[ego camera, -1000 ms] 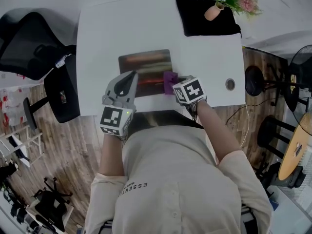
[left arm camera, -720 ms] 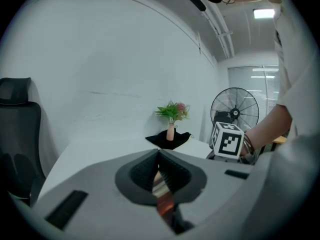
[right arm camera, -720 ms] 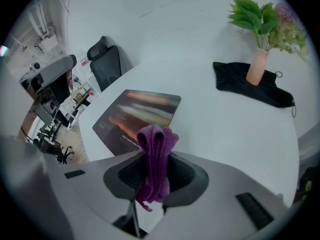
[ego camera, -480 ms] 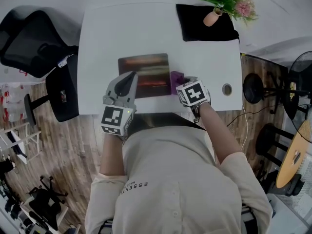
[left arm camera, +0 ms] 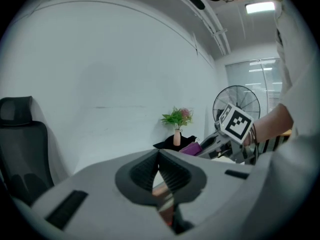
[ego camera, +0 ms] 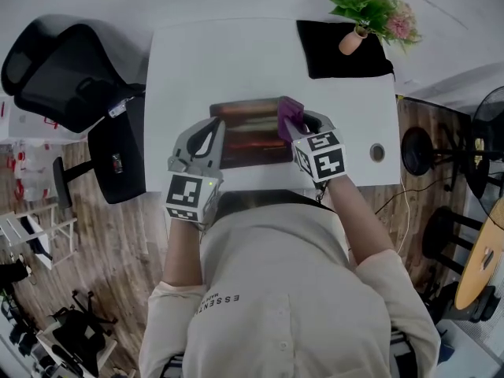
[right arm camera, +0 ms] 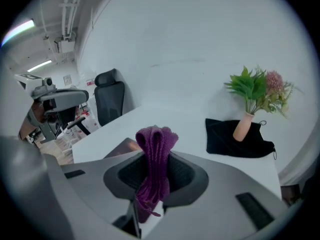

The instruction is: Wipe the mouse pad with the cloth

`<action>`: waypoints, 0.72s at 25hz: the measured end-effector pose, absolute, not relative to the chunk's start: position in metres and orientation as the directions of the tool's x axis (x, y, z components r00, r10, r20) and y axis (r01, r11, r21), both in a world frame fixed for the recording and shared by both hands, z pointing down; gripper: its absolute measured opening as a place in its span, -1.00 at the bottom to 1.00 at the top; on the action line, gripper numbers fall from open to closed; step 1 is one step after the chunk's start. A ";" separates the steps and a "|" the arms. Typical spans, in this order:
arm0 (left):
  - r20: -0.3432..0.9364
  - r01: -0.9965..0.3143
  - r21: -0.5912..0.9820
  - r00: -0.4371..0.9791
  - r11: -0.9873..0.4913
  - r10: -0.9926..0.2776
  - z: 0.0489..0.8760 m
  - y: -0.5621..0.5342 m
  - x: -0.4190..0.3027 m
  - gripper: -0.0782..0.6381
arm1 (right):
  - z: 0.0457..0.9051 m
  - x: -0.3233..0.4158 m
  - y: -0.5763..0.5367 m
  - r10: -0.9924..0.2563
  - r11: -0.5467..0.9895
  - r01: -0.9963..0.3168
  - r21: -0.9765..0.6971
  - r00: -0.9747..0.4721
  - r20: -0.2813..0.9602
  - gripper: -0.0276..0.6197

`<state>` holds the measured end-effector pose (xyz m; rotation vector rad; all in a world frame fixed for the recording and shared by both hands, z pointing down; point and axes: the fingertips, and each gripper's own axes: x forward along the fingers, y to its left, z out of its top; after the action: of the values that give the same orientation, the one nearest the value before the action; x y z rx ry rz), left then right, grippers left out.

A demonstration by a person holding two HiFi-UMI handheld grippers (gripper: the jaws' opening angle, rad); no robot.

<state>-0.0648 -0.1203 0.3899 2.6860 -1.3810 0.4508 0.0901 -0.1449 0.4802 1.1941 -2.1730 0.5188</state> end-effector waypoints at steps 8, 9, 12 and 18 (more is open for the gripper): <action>0.244 -0.808 -0.111 0.542 -0.578 -0.804 0.351 -0.128 -0.103 -0.78 | 0.402 0.048 -0.161 -0.741 0.564 -0.825 -0.026 -0.520 0.424 -0.59; 0.238 -0.812 -0.112 0.537 -0.572 -0.809 0.348 -0.130 -0.108 -0.78 | 0.393 0.044 -0.161 -0.752 0.567 -0.824 -0.013 -0.524 0.400 -0.59; 0.222 -0.826 -0.112 0.521 -0.553 -0.824 0.340 -0.135 -0.123 -0.78 | 0.372 0.037 -0.161 -0.781 0.564 -0.826 0.021 -0.525 0.337 -0.59; 0.199 -0.823 -0.124 0.526 -0.554 -0.827 0.326 -0.141 -0.130 -0.78 | 0.337 0.035 -0.159 -0.824 0.542 -0.837 0.080 -0.510 0.247 -0.61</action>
<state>-0.1299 -0.1406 0.3261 2.7573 -1.4903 0.3726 0.0349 -0.1587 0.3373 1.3894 -2.5258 0.0726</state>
